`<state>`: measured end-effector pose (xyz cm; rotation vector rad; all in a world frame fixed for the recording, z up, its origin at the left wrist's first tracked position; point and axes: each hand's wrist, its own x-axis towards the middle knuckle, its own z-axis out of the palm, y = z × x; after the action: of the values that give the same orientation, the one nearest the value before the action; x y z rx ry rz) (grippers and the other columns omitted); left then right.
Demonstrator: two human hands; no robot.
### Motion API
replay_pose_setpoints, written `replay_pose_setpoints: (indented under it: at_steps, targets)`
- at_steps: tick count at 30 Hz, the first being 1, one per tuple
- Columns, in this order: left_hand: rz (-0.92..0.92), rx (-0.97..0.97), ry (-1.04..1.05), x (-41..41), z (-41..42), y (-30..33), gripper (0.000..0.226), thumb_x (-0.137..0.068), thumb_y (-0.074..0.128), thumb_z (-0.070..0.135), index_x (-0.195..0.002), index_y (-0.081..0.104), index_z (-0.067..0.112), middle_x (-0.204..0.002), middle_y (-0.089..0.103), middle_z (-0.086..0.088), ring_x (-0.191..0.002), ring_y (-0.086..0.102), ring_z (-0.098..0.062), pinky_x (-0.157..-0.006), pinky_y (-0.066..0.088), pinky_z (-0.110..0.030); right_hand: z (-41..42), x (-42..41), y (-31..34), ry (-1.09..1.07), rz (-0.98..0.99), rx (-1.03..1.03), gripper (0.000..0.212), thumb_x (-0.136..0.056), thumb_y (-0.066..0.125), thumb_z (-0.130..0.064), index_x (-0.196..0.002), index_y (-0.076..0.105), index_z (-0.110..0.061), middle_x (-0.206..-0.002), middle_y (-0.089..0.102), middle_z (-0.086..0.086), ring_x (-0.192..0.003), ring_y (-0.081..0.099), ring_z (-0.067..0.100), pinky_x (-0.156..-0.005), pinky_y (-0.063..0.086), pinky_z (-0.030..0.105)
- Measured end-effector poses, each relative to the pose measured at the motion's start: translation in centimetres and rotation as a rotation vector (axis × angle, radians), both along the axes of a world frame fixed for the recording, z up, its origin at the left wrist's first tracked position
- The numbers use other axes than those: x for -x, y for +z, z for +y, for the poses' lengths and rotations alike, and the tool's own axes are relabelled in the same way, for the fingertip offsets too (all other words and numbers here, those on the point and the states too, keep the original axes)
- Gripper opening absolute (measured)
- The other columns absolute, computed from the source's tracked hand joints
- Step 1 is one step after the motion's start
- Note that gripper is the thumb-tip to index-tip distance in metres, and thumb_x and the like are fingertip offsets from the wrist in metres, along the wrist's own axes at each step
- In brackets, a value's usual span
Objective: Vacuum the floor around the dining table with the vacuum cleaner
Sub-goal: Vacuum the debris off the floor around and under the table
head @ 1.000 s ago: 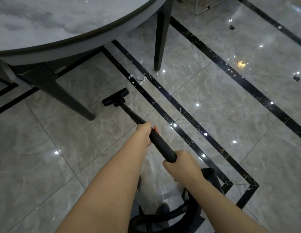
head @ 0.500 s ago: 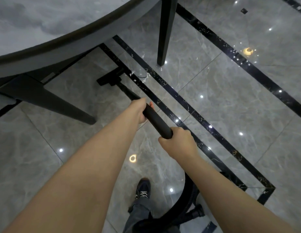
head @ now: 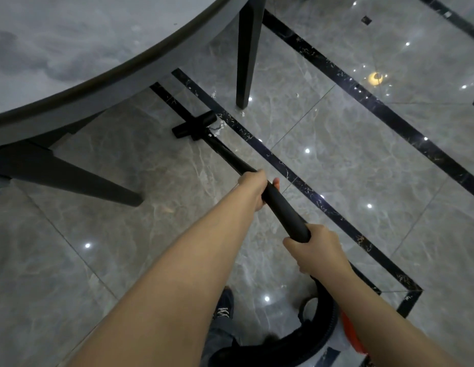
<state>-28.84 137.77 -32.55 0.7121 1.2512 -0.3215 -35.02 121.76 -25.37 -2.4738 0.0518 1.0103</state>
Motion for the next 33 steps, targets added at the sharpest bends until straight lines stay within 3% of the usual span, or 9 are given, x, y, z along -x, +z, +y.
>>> replay_pose_setpoints:
  at_steps: [3,7,10,13,19,23,29,33]
  targets:
    - [0.017,0.013,-0.006,0.4,-2.6,-0.2,0.035,-0.102,0.049,0.023,-0.131,0.048,0.003,-0.079,0.064,-0.012,-0.033,0.057,-0.011,-0.042,0.051,-0.020,-2.5,0.9,0.0,-0.036,0.027,-0.002,0.013,-0.083,0.068,-0.019,-0.078,0.062,-0.009,-0.056,0.057,0.003,-0.042,0.059,0.014,-0.042,0.046,0.022]
    - [0.036,-0.011,-0.017,1.8,-5.8,0.5,0.036,-0.102,0.049,0.023,-0.134,0.045,0.006,-0.107,0.067,-0.018,-0.032,0.057,-0.011,-0.041,0.051,-0.020,-5.1,2.5,0.7,-0.079,0.038,-0.015,0.023,-0.082,0.069,-0.014,-0.066,0.053,-0.010,-0.051,0.048,-0.001,-0.042,0.048,0.013,-0.043,0.042,0.024]
    - [0.059,-0.041,-0.007,2.5,-7.8,1.4,0.036,-0.103,0.047,0.023,-0.135,0.042,0.006,-0.091,0.068,-0.017,-0.039,0.057,-0.013,-0.042,0.051,-0.021,-6.7,3.7,1.6,-0.109,0.034,-0.023,0.023,-0.079,0.069,-0.012,-0.064,0.052,-0.010,-0.052,0.047,0.001,-0.047,0.048,0.017,-0.048,0.044,0.031]
    - [0.062,-0.046,-0.007,3.3,-9.9,3.1,0.035,-0.104,0.046,0.021,-0.136,0.038,0.011,-0.082,0.059,-0.014,-0.052,0.058,-0.016,-0.050,0.054,-0.026,-8.7,4.9,2.2,-0.143,0.046,-0.014,0.018,-0.079,0.069,-0.012,-0.074,0.059,0.002,-0.054,0.052,0.007,-0.048,0.052,0.020,-0.051,0.048,0.034]
    - [0.076,-0.020,-0.060,4.8,-11.3,3.1,0.039,-0.102,0.049,0.022,-0.138,0.037,0.011,-0.078,0.060,-0.014,-0.056,0.060,-0.015,-0.056,0.056,-0.026,-9.5,6.2,2.3,-0.180,0.123,0.019,0.013,-0.083,0.070,-0.014,-0.079,0.063,-0.004,-0.054,0.057,0.008,-0.047,0.057,0.020,-0.047,0.052,0.031]
    - [0.079,-0.087,-0.079,4.1,-11.3,3.0,0.039,-0.103,0.047,0.020,-0.139,0.036,0.010,-0.075,0.056,-0.012,-0.056,0.060,-0.016,-0.062,0.058,-0.027,-9.1,6.5,2.0,-0.213,0.078,-0.025,0.018,-0.083,0.068,-0.012,-0.071,0.060,-0.001,-0.052,0.056,0.008,-0.043,0.056,0.016,-0.041,0.046,0.021]
    - [0.048,-0.147,-0.149,2.8,-11.2,3.6,0.029,-0.104,0.046,0.021,-0.130,0.037,0.012,-0.077,0.062,-0.013,-0.049,0.057,-0.015,-0.054,0.056,-0.025,-8.1,6.4,2.2,-0.285,0.076,-0.060,0.022,-0.084,0.067,-0.009,-0.066,0.057,-0.001,-0.051,0.055,0.009,-0.033,0.048,0.007,-0.035,0.038,0.014]
    - [0.087,-0.100,-0.258,1.6,-9.6,2.7,0.030,-0.094,0.053,0.006,-0.122,0.047,-0.002,-0.101,0.069,-0.018,-0.081,0.067,-0.024,-0.077,0.061,-0.034,-6.7,5.3,2.0,-0.281,0.101,-0.099,0.021,-0.085,0.065,-0.009,-0.067,0.055,-0.004,-0.051,0.054,0.008,-0.036,0.051,0.010,-0.038,0.041,0.017]
